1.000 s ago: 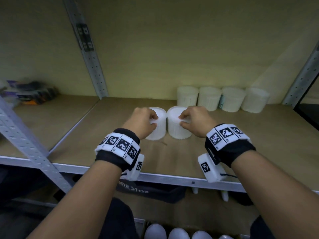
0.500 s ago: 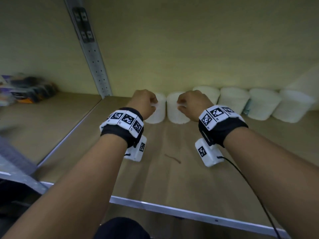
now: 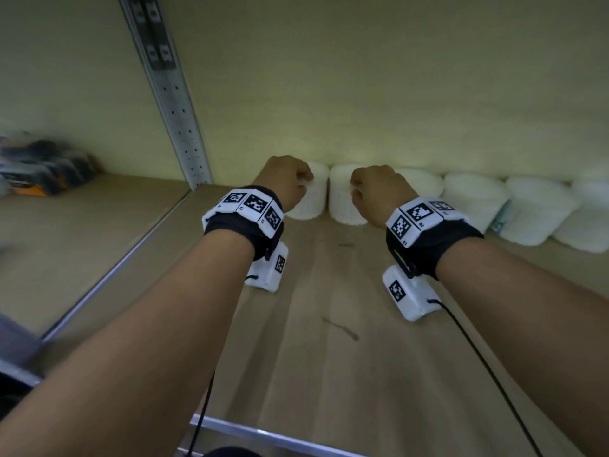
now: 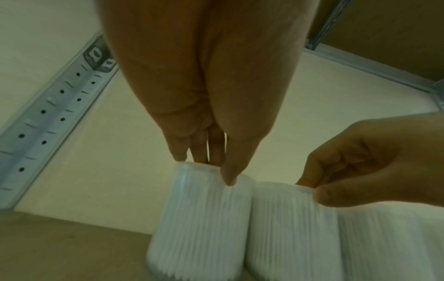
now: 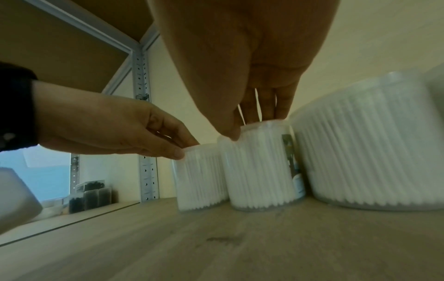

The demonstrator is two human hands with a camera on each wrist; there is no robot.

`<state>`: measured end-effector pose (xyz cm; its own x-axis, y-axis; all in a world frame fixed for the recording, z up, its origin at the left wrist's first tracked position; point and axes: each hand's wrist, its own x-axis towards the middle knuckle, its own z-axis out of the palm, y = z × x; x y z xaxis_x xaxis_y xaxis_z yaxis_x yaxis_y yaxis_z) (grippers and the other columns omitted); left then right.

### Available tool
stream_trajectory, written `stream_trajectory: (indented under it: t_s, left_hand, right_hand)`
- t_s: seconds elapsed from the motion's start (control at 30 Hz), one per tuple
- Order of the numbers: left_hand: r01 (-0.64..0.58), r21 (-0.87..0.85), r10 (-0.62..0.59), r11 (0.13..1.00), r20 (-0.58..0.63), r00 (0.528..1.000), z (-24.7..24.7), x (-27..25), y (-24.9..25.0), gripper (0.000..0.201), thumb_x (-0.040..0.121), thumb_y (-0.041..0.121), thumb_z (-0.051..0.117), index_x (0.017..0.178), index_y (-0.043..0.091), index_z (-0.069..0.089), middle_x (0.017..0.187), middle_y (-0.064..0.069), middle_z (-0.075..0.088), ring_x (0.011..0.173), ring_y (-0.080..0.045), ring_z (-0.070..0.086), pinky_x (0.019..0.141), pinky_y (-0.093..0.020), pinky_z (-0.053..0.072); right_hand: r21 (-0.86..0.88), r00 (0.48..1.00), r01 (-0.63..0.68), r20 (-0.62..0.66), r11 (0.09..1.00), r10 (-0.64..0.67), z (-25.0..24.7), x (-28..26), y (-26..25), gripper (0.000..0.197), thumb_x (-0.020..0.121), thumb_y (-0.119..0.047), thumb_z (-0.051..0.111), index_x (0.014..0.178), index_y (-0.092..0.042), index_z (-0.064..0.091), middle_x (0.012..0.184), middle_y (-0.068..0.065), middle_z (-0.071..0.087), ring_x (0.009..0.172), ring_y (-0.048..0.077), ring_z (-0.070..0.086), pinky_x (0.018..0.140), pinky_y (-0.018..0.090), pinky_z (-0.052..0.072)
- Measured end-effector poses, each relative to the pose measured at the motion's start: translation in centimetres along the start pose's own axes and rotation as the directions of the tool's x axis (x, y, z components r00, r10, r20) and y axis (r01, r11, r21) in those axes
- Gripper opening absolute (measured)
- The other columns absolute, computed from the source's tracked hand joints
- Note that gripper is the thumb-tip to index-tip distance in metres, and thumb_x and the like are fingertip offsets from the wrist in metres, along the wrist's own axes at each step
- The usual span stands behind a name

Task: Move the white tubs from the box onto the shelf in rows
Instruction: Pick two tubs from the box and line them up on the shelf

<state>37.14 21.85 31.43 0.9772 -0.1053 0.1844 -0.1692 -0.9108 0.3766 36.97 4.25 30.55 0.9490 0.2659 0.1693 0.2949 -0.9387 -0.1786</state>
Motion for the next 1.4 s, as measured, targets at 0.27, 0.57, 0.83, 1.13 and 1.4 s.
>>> stream_trajectory:
  t_s: [0.27,0.57,0.83,1.13,1.4]
  left_hand:
    - [0.006,0.072,-0.021,0.997,0.210,0.977,-0.8,-1.2,0.0,0.060,0.093,0.022,0.056,0.148,0.018,0.030,0.157,-0.005,0.026,0.143,-0.021,0.027,0.113,-0.027,0.022]
    - [-0.031,-0.015,0.033,0.999,0.142,0.989,-2.7,-8.3,4.3,0.057,0.090,0.026,0.060,0.142,0.014,0.040,0.147,-0.007,0.038,0.134,-0.022,0.039,0.108,-0.027,0.032]
    - [-0.078,-0.051,0.085,0.996,0.154,0.984,-4.3,-17.5,9.5,0.049,0.086,0.027,0.063,0.133,0.018,0.052,0.138,-0.002,0.050,0.125,-0.019,0.050,0.100,-0.028,0.040]
    - [-0.149,-0.097,0.164,0.984,0.171,0.971,-2.3,-26.7,11.4,0.044,0.085,0.034,0.066,0.125,0.019,0.057,0.126,0.001,0.059,0.112,-0.014,0.055,0.089,-0.022,0.039]
    - [-0.036,-0.199,0.102,0.979,0.334,0.937,4.0,-31.9,10.3,0.024,0.083,0.026,0.069,0.104,0.016,0.064,0.095,0.002,0.063,0.079,-0.013,0.055,0.075,-0.023,0.043]
  right_hand:
    - [0.024,0.993,0.032,0.113,0.999,-0.035,-0.6,-1.2,0.7,0.056,0.093,-0.023,0.052,0.144,-0.005,0.037,0.147,0.015,0.041,0.135,0.029,0.038,0.114,0.037,0.029]
    - [0.046,1.000,-0.002,0.004,0.999,0.002,-4.4,-9.1,0.4,0.049,0.087,-0.029,0.054,0.134,-0.015,0.051,0.131,0.010,0.056,0.121,0.029,0.051,0.099,0.042,0.046]
    - [0.078,0.999,-0.039,0.009,0.996,0.038,-8.0,-19.7,-0.7,0.048,0.086,-0.028,0.054,0.133,-0.016,0.053,0.134,0.008,0.053,0.126,0.026,0.047,0.103,0.042,0.045]
    - [0.117,0.998,-0.063,0.017,0.991,0.062,-6.4,-28.7,-2.3,0.039,0.086,-0.031,0.055,0.123,-0.018,0.059,0.119,0.004,0.058,0.115,0.024,0.053,0.097,0.038,0.046]
    - [0.220,0.980,-0.180,0.127,0.959,0.155,-0.6,-34.1,-2.2,0.018,0.080,-0.024,0.056,0.090,-0.020,0.070,0.093,0.004,0.071,0.091,0.026,0.066,0.084,0.036,0.055]
